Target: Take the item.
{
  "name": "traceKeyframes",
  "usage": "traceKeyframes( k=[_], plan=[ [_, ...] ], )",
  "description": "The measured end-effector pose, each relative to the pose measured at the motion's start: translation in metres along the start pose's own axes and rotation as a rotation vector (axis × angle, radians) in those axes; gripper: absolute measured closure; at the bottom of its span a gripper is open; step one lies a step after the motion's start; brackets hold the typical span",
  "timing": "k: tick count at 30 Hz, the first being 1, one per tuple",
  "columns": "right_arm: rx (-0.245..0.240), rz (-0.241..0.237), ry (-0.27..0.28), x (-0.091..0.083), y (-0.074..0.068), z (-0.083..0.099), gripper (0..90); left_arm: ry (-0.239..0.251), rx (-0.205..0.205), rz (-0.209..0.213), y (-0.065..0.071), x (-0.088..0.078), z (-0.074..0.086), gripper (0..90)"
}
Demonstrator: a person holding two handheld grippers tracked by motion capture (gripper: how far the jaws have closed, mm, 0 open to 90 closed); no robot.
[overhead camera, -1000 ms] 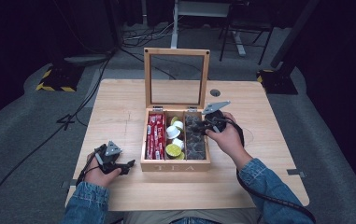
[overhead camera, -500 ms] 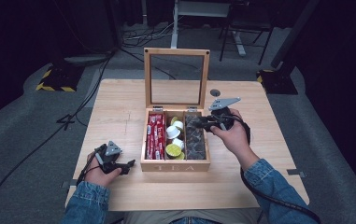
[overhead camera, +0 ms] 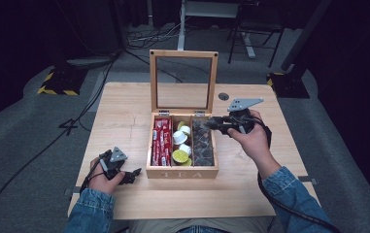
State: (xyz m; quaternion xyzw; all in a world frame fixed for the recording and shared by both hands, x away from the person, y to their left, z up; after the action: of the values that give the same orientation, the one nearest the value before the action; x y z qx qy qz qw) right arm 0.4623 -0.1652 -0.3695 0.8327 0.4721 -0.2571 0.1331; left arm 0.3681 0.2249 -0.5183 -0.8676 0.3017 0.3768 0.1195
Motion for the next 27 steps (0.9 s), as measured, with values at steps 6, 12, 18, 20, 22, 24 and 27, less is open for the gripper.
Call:
traceKeyframes(
  k=[6,12,18,20,22,24,27],
  plan=[
    [0.001,0.014,0.001,-0.015,0.002,0.001,71.8,0.0,0.005,0.001,-0.001,0.001,0.0,13.5],
    [0.002,0.04,-0.002,-0.029,0.007,0.003,71.8,0.0,0.007,0.001,-0.001,0.001,-0.001,13.1],
    [0.016,0.07,0.0,-0.048,0.013,0.009,71.8,-0.006,0.006,0.003,-0.001,0.002,-0.002,12.1],
    [0.021,0.08,0.0,-0.053,0.015,0.012,71.8,-0.005,0.006,0.002,-0.001,0.002,-0.002,12.0],
    [0.026,0.091,-0.002,-0.061,0.018,0.015,71.8,-0.005,0.006,0.002,-0.001,0.002,-0.002,12.0],
    [0.031,0.103,-0.005,-0.066,0.02,0.017,71.7,-0.004,0.006,0.002,-0.001,0.002,-0.002,12.1],
    [0.035,0.119,-0.014,-0.073,0.023,0.022,71.8,-0.003,0.007,0.001,-0.001,0.002,-0.002,12.1]
  ],
)
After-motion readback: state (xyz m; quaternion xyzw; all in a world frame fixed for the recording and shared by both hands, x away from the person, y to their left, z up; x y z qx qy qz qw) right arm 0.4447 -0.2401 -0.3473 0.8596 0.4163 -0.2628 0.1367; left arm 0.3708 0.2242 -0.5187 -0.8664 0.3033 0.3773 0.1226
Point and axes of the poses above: each handheld gripper's, and its own axes: x roughly forward along the jaws, z roughly out of its underside, y roughly to its right, the point moved 2 cm from there along x, roughly forward along the jaws
